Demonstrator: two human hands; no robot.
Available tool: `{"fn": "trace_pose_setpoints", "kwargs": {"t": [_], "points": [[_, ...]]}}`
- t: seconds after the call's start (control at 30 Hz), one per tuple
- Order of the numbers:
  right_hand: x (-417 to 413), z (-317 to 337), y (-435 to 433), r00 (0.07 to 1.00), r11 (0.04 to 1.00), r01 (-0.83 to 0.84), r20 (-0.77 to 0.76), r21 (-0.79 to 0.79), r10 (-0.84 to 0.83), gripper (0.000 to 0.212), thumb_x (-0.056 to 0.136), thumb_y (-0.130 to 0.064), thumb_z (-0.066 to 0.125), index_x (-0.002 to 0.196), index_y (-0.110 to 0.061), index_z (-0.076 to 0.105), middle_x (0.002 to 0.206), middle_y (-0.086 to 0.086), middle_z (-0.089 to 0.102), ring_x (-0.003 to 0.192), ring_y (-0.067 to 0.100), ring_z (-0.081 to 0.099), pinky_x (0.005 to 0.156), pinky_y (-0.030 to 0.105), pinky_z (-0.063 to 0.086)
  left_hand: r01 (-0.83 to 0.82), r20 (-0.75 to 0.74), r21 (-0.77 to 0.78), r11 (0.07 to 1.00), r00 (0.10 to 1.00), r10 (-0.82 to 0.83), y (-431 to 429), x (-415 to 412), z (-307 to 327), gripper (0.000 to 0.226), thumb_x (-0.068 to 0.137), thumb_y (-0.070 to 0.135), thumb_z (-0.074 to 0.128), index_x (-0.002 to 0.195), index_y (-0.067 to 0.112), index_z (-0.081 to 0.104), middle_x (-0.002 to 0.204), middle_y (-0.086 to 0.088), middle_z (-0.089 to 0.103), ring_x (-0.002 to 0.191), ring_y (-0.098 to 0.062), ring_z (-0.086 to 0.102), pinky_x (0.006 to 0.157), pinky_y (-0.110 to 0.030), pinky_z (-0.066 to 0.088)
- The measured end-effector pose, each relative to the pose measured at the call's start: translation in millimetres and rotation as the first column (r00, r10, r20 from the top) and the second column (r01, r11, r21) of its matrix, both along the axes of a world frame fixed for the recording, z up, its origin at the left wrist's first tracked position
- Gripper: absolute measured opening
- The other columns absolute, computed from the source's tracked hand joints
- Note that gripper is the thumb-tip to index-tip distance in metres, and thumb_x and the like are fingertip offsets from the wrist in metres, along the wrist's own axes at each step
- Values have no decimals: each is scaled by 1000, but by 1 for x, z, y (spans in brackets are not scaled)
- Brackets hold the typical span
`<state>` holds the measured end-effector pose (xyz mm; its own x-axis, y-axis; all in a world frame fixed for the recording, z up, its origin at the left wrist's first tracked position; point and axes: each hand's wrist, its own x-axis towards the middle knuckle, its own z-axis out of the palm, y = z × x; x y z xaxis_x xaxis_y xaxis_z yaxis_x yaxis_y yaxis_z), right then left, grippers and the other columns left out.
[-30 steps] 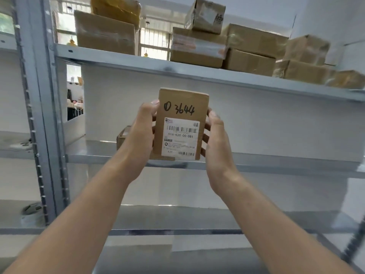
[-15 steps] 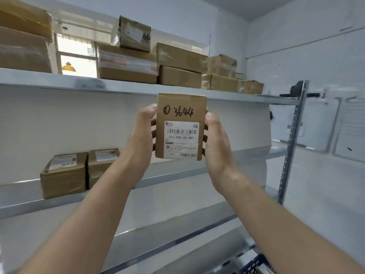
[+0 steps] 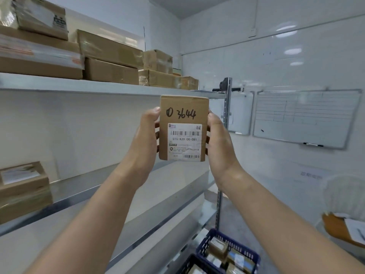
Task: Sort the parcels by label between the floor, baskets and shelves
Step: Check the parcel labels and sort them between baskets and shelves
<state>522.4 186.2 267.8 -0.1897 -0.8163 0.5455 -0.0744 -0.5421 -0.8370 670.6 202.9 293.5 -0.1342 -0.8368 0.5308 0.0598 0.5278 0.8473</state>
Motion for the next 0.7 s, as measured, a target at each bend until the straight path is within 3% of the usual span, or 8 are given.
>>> {"fn": "trace_pose_setpoints", "kwargs": {"t": [0.1,0.23,0.43,0.57,0.7], "points": [[-38,0,-1,1000,1000,14,5,16,-14,53,119,-42,25,136,-15,66,119,8,76,81,-5,71,58,11,52,38,20,-2,999,999,-38,-5,-36,-2,67,107,47,16,70,63,69,82,26,72,101,-13,66,82,-37,48],[-90,-8,-13,999,999,38,-8,20,-38,52,119,-44,24,136,-21,68,116,-1,78,87,-5,72,63,11,55,58,16,-6,998,998,-58,-20,-88,-5,68,107,48,15,70,65,68,82,27,73,81,2,70,76,-33,47],[-171,-18,-47,999,998,41,-29,51,-39,49,119,-43,26,141,-27,67,117,-8,78,89,-9,71,65,10,54,14,-9,24,1000,1000,-14,-51,-171,-14,69,107,49,15,67,63,69,78,24,73,90,-10,68,77,-36,47],[-210,-31,-72,999,995,36,-30,90,-33,50,118,-45,26,138,-29,68,117,-9,79,95,-6,73,66,9,54,-43,-35,58,997,998,46,-72,-212,-28,68,107,48,17,66,59,71,76,22,73,76,-2,70,75,-35,47],[-234,-42,-97,999,990,30,-29,140,-27,49,118,-43,26,133,-26,70,111,-8,80,92,-3,74,66,13,56,-67,-57,99,993,996,72,-97,-236,-42,66,106,48,18,70,55,73,80,17,74,77,-4,69,75,-35,47]]}}
